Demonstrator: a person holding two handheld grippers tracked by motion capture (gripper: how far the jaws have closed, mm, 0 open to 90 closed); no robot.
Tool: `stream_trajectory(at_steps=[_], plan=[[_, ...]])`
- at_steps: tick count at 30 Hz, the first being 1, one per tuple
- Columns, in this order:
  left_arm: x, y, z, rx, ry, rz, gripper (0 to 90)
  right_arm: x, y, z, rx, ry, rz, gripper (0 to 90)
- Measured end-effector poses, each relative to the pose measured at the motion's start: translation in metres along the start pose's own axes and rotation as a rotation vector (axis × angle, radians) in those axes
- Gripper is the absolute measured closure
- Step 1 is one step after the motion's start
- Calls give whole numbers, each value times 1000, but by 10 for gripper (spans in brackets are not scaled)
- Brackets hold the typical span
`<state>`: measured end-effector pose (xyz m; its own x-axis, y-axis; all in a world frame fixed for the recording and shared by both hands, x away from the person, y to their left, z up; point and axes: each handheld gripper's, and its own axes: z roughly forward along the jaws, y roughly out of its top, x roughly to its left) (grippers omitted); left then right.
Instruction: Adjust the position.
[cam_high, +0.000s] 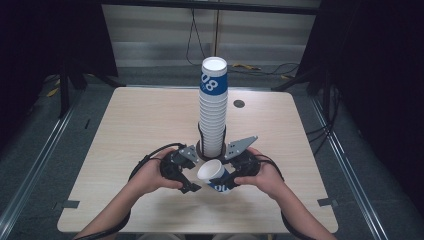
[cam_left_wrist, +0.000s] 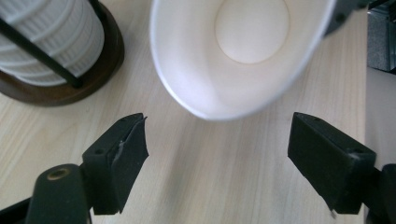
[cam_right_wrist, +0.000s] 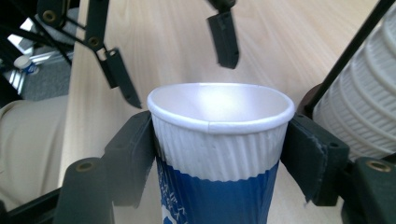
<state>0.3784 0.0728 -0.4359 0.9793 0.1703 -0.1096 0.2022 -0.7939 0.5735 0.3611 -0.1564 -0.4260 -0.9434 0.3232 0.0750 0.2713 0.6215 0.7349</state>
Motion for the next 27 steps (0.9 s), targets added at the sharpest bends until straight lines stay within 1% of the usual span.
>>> stream_trajectory(at_steps=[1, 3, 4, 5, 6, 8, 9, 10, 12, 13, 14, 15, 17, 18, 19, 22, 23, 24, 25, 26, 27], plan=[[-1, -2, 1, -5, 9, -7, 197, -1, -1, 1, -7, 1, 7, 290], [0, -4, 1, -8, 1, -13, 197, -1, -3, 3, -10, -14, 5, 285], [-1, -6, 2, -12, 9, -24, 197, -1, -3, 5, -15, -8, 6, 284], [0, -7, 1, -4, 13, -21, 196, -1, -4, 6, -18, -22, 1, 284], [-1, -9, 2, -1, 18, -19, 196, -1, -4, 6, -21, -25, -1, 283], [-3, -13, 2, -6, 18, -20, 196, -2, -5, 8, -25, -21, -6, 279], [-3, -15, 3, -10, 14, -28, 196, -3, -6, 8, -30, -27, -11, 278], [-3, -17, 4, -13, 15, -32, 196, -3, -7, 9, -28, -22, -7, 276], [-3, -22, 6, -3, 26, -36, 195, -3, -10, 10, -25, -27, -14, 271], [-3, -24, 7, 2, 30, -37, 194, -3, -10, 11, -33, -24, -14, 270], [-4, -25, 7, -1, 35, -42, 194, -4, -11, 10, -40, -33, -16, 269], [-5, -26, 7, -4, 33, -40, 193, -4, -13, 10, -54, -30, -11, 267], [-7, -28, 7, -13, 30, -37, 192, -4, -15, 9, -65, -29, -6, 266], [-8, -28, 7, -15, 36, -41, 192, -4, -16, 9, -68, -29, -2, 266], [-8, -29, 8, -15, 38, -37, 192, -4, -16, 8, -65, -30, -2, 265], [-8, -33, 8, -22, 42, -57, 192, -3, -18, 6, -67, -36, -10, 262], [-8, -33, 9, -20, 40, -57, 192, -3, -19, 5, -74, -35, -10, 263], [-8, -33, 9, -22, 38, -58, 192, -3, -17, 3, -82, -45, -7, 264], [-8, -33, 9, -19, 37, -58, 192, -3, -17, 3, -82, -45, -7, 264], [-8, -32, 8, -29, 49, -54, 192, -2, -13, 2, -99, -37, -7, 263], [-8, -32, 8, -29, 49, -54, 192, -2, -13, 2, -99, -37, -7, 263]])
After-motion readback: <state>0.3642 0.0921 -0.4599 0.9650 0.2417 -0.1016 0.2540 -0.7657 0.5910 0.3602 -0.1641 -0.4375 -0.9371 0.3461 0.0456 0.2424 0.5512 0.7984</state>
